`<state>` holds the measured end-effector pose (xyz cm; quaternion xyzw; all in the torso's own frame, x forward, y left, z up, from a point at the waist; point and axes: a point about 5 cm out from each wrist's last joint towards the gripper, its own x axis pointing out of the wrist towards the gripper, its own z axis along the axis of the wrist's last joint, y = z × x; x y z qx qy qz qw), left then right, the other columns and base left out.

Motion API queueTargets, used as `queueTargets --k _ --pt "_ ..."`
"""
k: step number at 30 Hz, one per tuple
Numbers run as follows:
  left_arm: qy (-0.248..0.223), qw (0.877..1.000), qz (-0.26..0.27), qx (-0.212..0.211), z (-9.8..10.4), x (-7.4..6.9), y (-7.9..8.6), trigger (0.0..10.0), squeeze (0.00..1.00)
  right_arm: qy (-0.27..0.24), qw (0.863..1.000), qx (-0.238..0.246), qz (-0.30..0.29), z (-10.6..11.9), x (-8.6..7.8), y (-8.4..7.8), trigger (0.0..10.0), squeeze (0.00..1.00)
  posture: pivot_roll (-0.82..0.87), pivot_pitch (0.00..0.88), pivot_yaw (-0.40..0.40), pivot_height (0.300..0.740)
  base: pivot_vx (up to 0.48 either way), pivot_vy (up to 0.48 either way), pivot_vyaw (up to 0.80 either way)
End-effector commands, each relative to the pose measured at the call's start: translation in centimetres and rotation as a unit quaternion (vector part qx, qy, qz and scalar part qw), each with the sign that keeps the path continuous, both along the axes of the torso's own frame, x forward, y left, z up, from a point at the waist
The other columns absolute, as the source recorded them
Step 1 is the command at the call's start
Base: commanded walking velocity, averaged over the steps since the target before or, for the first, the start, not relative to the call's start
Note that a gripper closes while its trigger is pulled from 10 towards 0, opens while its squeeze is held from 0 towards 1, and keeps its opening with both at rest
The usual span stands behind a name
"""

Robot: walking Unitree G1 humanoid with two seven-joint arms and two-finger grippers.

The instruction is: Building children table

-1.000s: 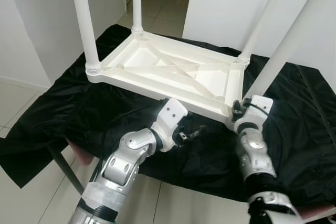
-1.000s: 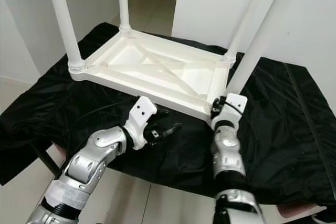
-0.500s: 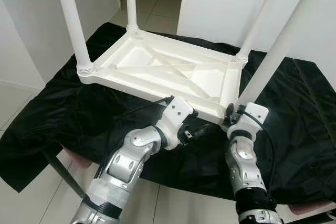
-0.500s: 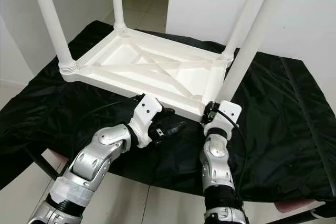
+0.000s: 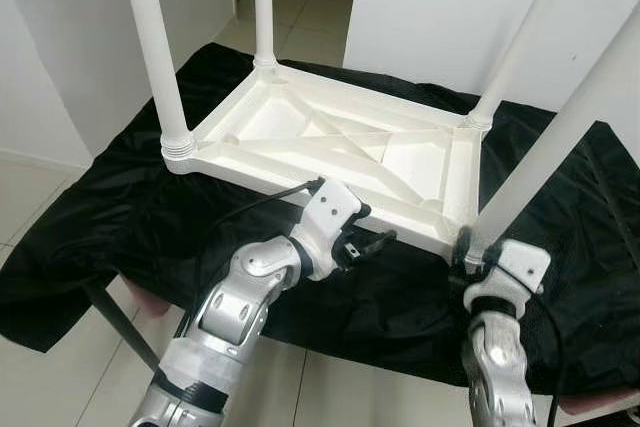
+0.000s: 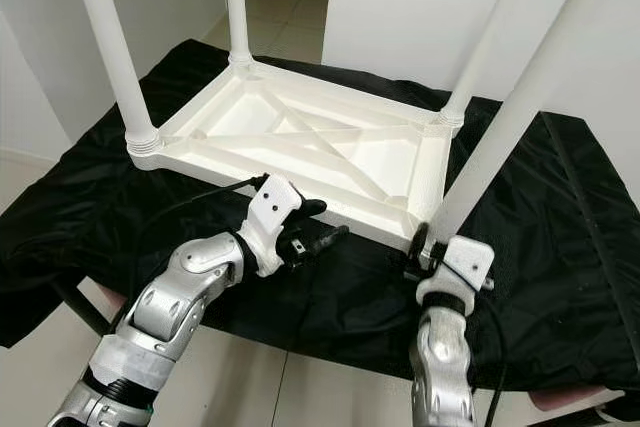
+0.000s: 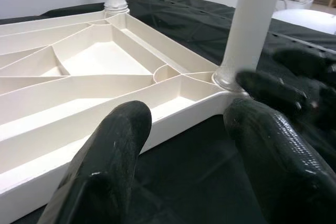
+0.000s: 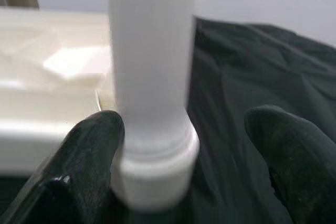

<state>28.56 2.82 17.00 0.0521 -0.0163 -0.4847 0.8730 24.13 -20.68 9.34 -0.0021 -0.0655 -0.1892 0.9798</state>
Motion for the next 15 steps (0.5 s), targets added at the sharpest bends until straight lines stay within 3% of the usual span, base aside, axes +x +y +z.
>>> queueTargets --k 1,5,12,15 --pt "-0.003 1.000 0.017 0.006 -0.2 0.2 0.0 10.0 0.00 -0.008 1.000 -0.003 0.008 0.1 -0.4 0.2 10.0 0.00 -0.04 0.017 -0.083 0.740 0.000 0.000 0.00" --pt "0.000 1.000 0.024 0.003 -0.3 -0.1 0.3 10.0 0.00 -0.004 0.999 0.013 0.042 -0.5 -1.6 0.9 10.0 0.00 -0.04 0.019 -0.077 0.740 0.000 0.000 0.00" --pt "0.000 1.000 0.025 0.006 -0.6 -0.2 0.3 10.0 0.00 -0.001 0.995 0.019 0.096 -0.7 -1.6 1.8 10.0 0.00 -0.04 0.018 -0.080 0.740 0.000 0.000 0.00" --pt "-0.019 0.996 0.091 -0.003 -0.1 1.3 1.1 10.0 0.00 0.007 0.974 0.027 0.227 -0.6 -0.6 3.8 10.0 0.00 -0.02 0.000 -0.099 0.740 0.000 0.000 0.00"
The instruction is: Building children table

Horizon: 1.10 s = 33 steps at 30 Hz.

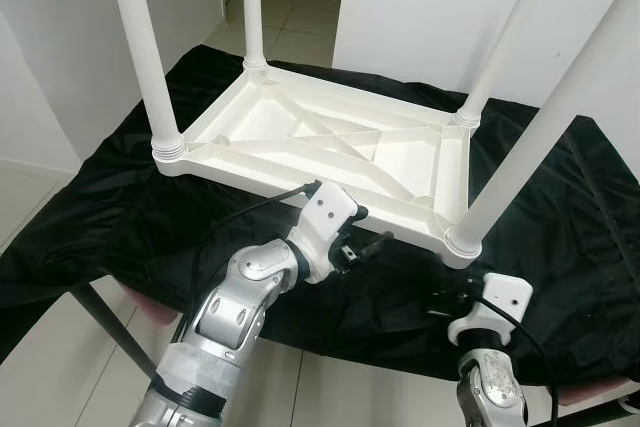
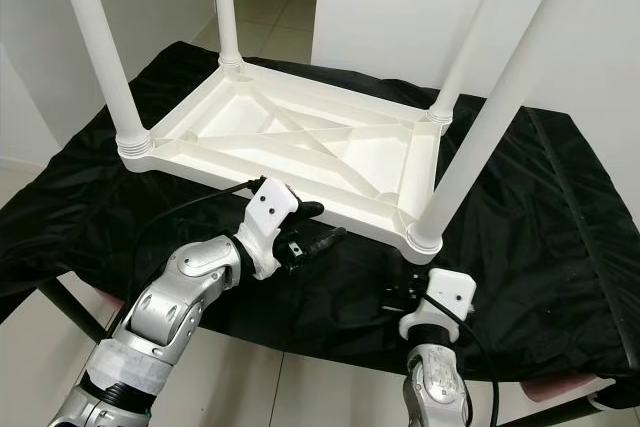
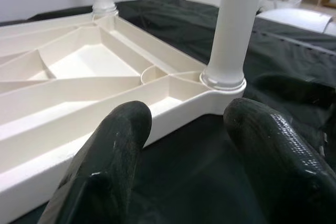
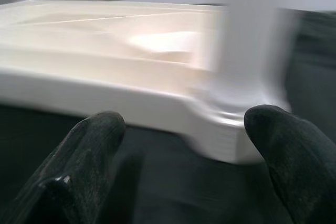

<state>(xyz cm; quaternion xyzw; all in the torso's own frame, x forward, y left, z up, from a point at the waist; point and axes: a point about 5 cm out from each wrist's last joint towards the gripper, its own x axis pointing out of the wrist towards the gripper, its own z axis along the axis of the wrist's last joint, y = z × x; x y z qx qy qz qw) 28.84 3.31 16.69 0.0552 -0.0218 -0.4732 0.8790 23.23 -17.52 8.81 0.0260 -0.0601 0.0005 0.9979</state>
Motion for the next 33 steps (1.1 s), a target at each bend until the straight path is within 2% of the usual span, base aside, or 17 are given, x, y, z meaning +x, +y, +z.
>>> queueTargets --k 1,5,6,9,10,11,13,19,20,22,25,29,33 --pt "-0.021 0.994 0.105 0.001 0.4 1.7 1.0 10.0 0.00 0.005 0.998 0.004 0.062 0.0 0.8 0.9 10.0 0.00 -0.01 0.000 -0.105 0.740 0.000 0.000 0.00" --pt "-0.031 0.990 0.134 0.010 0.5 2.4 1.5 10.0 0.00 0.003 0.997 -0.002 0.075 0.2 1.4 1.1 10.0 0.00 -0.01 0.000 -0.109 0.740 0.000 0.000 0.00" --pt "-0.034 0.987 0.158 0.008 0.7 3.0 2.0 10.0 0.00 0.001 0.996 -0.008 0.087 0.4 2.1 1.2 10.0 0.00 0.01 0.000 -0.120 0.740 0.000 0.000 0.00" --pt "-0.034 0.985 0.172 -0.005 1.1 3.4 2.4 10.0 0.00 0.001 0.995 0.000 0.099 0.6 2.9 1.3 10.0 0.00 0.01 0.000 -0.128 0.740 0.000 0.000 0.00" --pt "-0.041 0.983 0.180 -0.004 1.3 3.7 2.6 10.0 0.00 0.000 0.994 -0.001 0.106 0.9 3.9 1.4 10.0 0.00 0.03 0.000 -0.136 0.740 0.000 0.000 0.00" --pt "-0.041 0.983 0.180 -0.004 1.3 3.7 2.6 10.0 0.00 0.000 0.994 -0.001 0.106 0.9 3.9 1.4 10.0 0.00 0.03 0.000 -0.136 0.740 0.000 0.000 0.00" --pt "-0.048 0.982 0.181 -0.006 1.7 3.9 2.5 10.0 0.00 -0.005 0.995 0.000 0.100 1.5 5.5 1.1 10.0 0.00 0.04 0.000 -0.147 0.740 0.000 0.000 0.00" --pt "-0.053 0.982 0.179 -0.003 1.8 3.8 2.2 10.0 0.00 -0.011 0.997 0.002 0.073 2.3 7.0 0.3 10.0 0.00 0.06 0.000 -0.157 0.740 0.000 0.000 0.00" --pt "-0.053 0.982 0.179 -0.001 1.5 3.7 2.1 10.0 0.00 -0.013 0.999 0.003 0.048 2.6 7.5 -0.6 10.0 0.00 0.06 0.000 -0.160 0.740 0.000 0.000 0.00" --pt "-0.053 0.982 0.179 -0.001 1.5 3.7 2.1 10.0 0.00 -0.013 0.999 0.003 0.048 2.6 7.5 -0.6 10.0 0.00 0.06 0.000 -0.160 0.740 0.000 0.000 0.00" --pt "-0.056 0.981 0.185 0.005 0.9 3.6 2.1 10.0 0.00 -0.005 0.999 0.004 -0.037 2.6 7.8 -3.7 10.0 0.00 0.06 0.000 -0.165 0.740 0.000 0.000 0.00" --pt "-0.056 0.981 0.187 0.010 0.6 3.7 2.0 10.0 0.00 0.000 0.998 0.001 -0.062 2.5 7.7 -4.9 10.0 0.00 0.06 0.000 -0.162 0.740 0.000 0.000 0.00" --pt "-0.055 0.981 0.184 0.018 0.3 3.6 2.0 10.0 0.00 0.013 0.994 -0.008 -0.112 2.0 7.1 -7.7 10.0 0.00 0.06 0.000 -0.160 0.740 0.000 0.000 0.00"
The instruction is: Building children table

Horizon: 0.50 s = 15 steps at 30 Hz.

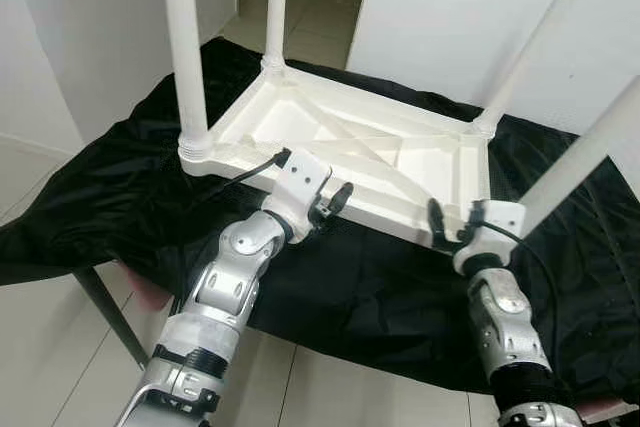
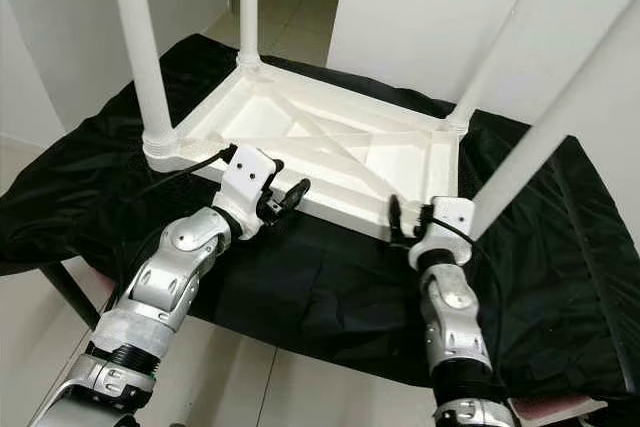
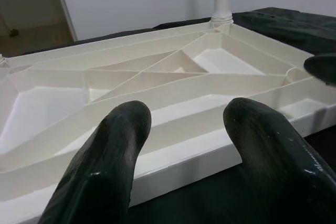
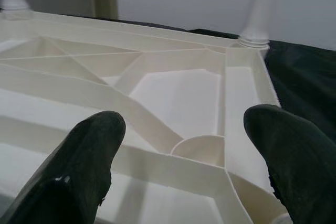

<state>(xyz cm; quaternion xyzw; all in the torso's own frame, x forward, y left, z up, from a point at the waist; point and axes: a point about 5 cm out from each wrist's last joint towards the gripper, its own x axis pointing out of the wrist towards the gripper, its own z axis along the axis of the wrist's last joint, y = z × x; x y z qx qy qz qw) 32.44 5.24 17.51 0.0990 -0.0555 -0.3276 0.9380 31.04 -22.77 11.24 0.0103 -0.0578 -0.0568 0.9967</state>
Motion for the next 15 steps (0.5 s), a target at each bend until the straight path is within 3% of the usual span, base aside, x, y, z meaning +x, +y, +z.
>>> queueTargets --k 1,2,5,8,12,15 --pt "0.001 1.000 0.030 0.000 -0.5 0.0 0.0 10.0 0.00 0.008 0.999 0.004 -0.054 -0.5 -0.7 -2.5 10.0 0.00 0.06 0.000 -0.160 0.740 0.000 0.000 0.00" --pt "0.002 1.000 0.030 0.003 -0.6 0.1 0.2 10.0 0.00 0.011 0.997 0.008 -0.074 -0.6 -1.0 -3.6 10.0 0.00 0.05 0.000 -0.153 0.740 0.000 0.000 0.00" --pt "0.002 1.000 0.030 0.004 -0.7 0.1 0.2 10.0 0.00 0.011 0.996 0.009 -0.085 -0.7 -1.2 -4.1 10.0 0.00 0.05 0.000 -0.153 0.740 0.000 0.000 0.00" --pt "0.003 1.000 0.027 0.006 -0.8 0.1 0.4 10.0 0.00 0.021 0.990 -0.009 -0.137 -1.0 -2.3 -7.0 10.0 0.00 0.04 0.000 -0.130 0.740 0.000 0.000 0.00" --pt "0.004 1.000 0.017 0.013 -1.1 0.1 0.4 10.0 0.00 0.025 0.987 -0.015 -0.159 -1.0 -2.9 -8.4 10.0 0.00 0.03 0.000 -0.116 0.740 0.000 0.000 0.00" --pt "0.006 1.000 0.010 0.020 -1.3 0.0 0.4 10.0 0.00 0.024 0.988 -0.015 -0.154 -1.1 -3.0 -8.1 10.0 0.00 0.02 0.000 -0.112 0.740 0.000 0.000 0.00"
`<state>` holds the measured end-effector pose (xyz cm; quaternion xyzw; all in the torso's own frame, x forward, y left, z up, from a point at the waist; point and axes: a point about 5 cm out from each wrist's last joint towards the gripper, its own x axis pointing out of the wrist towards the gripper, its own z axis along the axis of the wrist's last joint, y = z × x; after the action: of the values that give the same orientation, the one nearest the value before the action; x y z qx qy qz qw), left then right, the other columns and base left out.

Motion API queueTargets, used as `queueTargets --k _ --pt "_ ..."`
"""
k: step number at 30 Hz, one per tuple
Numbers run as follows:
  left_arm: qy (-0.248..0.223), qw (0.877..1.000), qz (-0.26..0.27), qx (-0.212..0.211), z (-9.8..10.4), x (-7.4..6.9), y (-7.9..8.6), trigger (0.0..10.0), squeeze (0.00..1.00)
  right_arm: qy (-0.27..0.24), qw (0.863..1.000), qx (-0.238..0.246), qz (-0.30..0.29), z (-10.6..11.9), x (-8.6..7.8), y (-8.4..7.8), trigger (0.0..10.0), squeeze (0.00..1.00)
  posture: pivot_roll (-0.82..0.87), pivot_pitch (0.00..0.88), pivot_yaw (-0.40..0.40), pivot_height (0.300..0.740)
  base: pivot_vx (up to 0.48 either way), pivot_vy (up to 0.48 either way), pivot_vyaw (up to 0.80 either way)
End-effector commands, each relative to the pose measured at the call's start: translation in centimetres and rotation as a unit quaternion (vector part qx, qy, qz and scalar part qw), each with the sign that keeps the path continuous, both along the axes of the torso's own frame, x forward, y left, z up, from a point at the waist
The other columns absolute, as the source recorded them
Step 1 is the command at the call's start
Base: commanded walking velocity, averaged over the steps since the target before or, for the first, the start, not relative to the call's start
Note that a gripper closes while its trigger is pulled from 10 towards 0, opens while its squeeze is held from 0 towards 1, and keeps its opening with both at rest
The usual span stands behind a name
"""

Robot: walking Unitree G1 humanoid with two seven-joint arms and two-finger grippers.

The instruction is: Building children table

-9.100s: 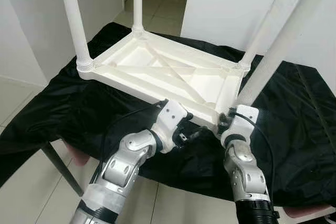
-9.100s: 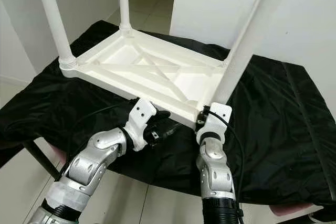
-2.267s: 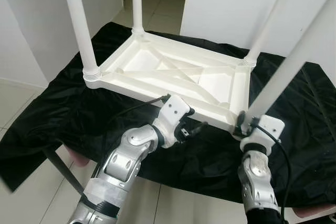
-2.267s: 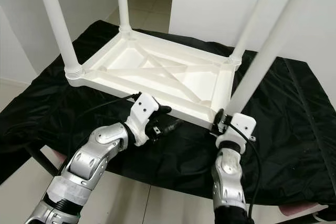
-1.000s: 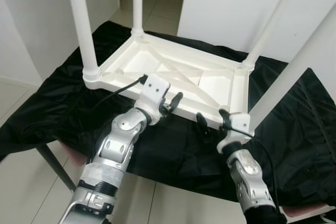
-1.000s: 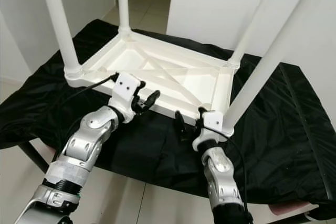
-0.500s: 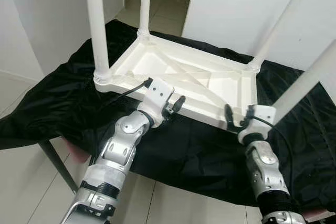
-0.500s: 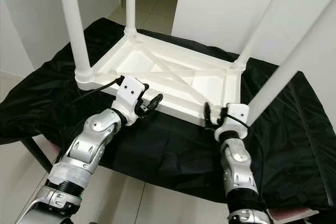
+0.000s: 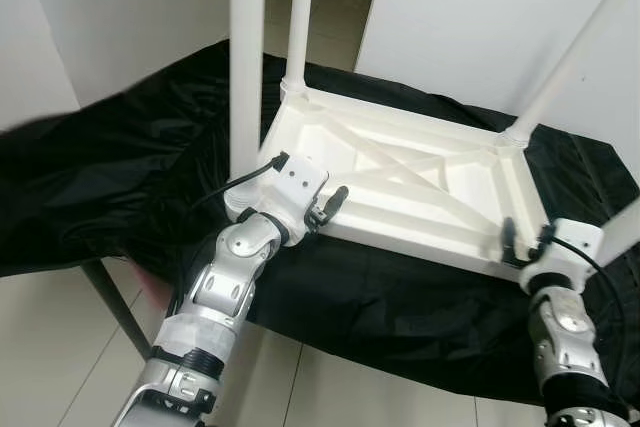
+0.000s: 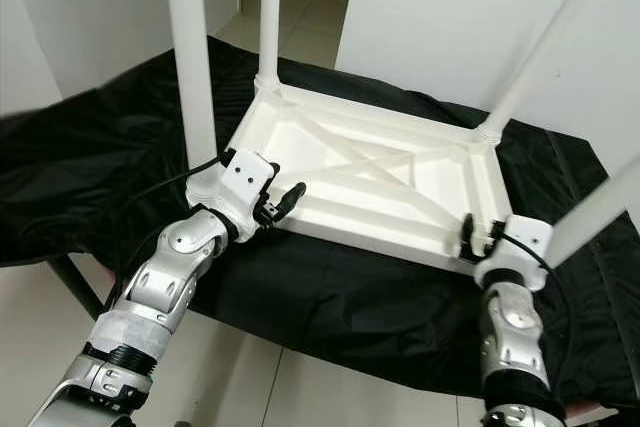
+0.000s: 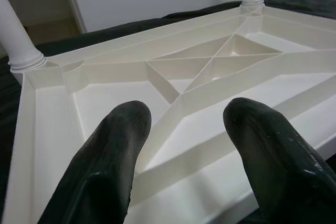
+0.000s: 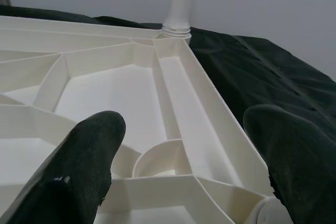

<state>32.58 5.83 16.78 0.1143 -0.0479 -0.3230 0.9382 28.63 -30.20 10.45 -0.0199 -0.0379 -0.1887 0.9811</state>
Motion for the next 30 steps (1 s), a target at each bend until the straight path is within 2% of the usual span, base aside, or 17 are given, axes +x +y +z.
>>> queueTargets --k 1,2,3,4,6,8,9,10,11,13,14,18,23,24,30 --pt "0.003 1.000 -0.002 0.012 -0.7 -0.1 -0.2 10.0 0.00 -0.001 1.000 0.007 -0.013 -0.4 -0.5 -0.3 10.0 0.00 0.02 0.000 -0.112 0.740 0.000 0.000 0.00" --pt "0.003 1.000 -0.002 0.012 -0.7 -0.1 -0.2 10.0 0.00 -0.001 1.000 0.007 -0.013 -0.4 -0.5 -0.3 10.0 0.00 0.02 0.000 -0.112 0.740 0.000 0.000 0.00" --pt "0.007 1.000 -0.014 0.017 -1.0 -0.2 -0.2 10.0 0.00 -0.007 1.000 0.013 0.009 -0.5 -0.4 1.0 10.0 0.00 0.02 0.000 -0.112 0.740 0.000 0.000 0.00" --pt "0.008 1.000 -0.020 0.018 -1.0 -0.2 -0.2 10.0 0.00 -0.007 1.000 0.014 0.018 -0.7 -0.4 1.6 10.0 0.00 0.01 0.000 -0.097 0.740 0.000 0.000 0.00" --pt "0.008 1.000 -0.020 0.018 -1.0 -0.2 -0.2 10.0 0.00 -0.007 1.000 0.014 0.018 -0.7 -0.4 1.6 10.0 0.00 0.01 0.000 -0.097 0.740 0.000 0.000 0.00" --pt "0.008 0.998 -0.051 0.020 -1.1 -0.5 -0.5 10.0 0.00 -0.013 0.998 0.032 0.048 -1.1 -0.2 3.9 10.0 0.00 0.01 0.000 -0.097 0.740 0.000 0.000 0.00" --pt "0.008 0.998 -0.051 0.020 -1.1 -0.5 -0.5 10.0 0.00 -0.013 0.998 0.032 0.048 -1.1 -0.2 3.9 10.0 0.00 0.01 0.000 -0.097 0.740 0.000 0.000 0.00" --pt "0.010 0.998 -0.064 0.021 -1.1 -0.7 -0.7 10.0 0.00 -0.016 0.997 0.040 0.062 -1.3 -0.2 4.8 10.0 0.00 0.00 0.000 -0.095 0.740 0.000 0.000 0.00" --pt "0.010 0.998 -0.064 0.021 -1.1 -0.7 -0.7 10.0 0.00 -0.016 0.997 0.040 0.062 -1.3 -0.2 4.8 10.0 0.00 0.00 0.000 -0.095 0.740 0.000 0.000 0.00" --pt "0.016 0.996 -0.085 0.028 -1.5 -1.1 -0.9 10.0 0.00 -0.023 0.994 0.052 0.093 -1.3 -0.1 6.7 10.0 0.00 0.00 0.000 -0.099 0.740 0.000 0.000 0.00" --pt "0.016 0.996 -0.085 0.028 -1.5 -1.1 -0.9 10.0 0.00 -0.023 0.994 0.052 0.093 -1.3 -0.1 6.7 10.0 0.00 0.00 0.000 -0.099 0.740 0.000 0.000 0.00" --pt "0.023 0.992 -0.105 0.059 -2.5 -1.6 -0.9 10.0 0.00 -0.038 0.989 0.064 0.126 -0.8 -0.1 8.6 10.0 0.00 0.00 0.000 -0.106 0.740 0.000 0.000 0.00" --pt "0.027 0.990 -0.104 0.092 -3.3 -1.4 -0.8 10.0 0.00 -0.048 0.987 0.070 0.140 -0.1 -0.1 9.6 10.0 0.00 0.00 0.001 -0.109 0.740 0.000 0.000 0.00" --pt "0.031 0.991 -0.094 0.095 -3.4 -1.0 -0.9 10.0 0.00 -0.055 0.985 0.073 0.143 0.3 -0.2 9.9 10.0 0.00 0.00 0.004 -0.107 0.740 0.000 0.000 0.00" --pt "0.046 0.989 -0.094 0.102 -3.5 -0.5 -1.0 10.0 0.00 -0.066 0.984 0.076 0.149 1.0 -0.4 10.4 10.0 0.00 -0.01 0.007 -0.105 0.740 0.000 0.000 0.00"
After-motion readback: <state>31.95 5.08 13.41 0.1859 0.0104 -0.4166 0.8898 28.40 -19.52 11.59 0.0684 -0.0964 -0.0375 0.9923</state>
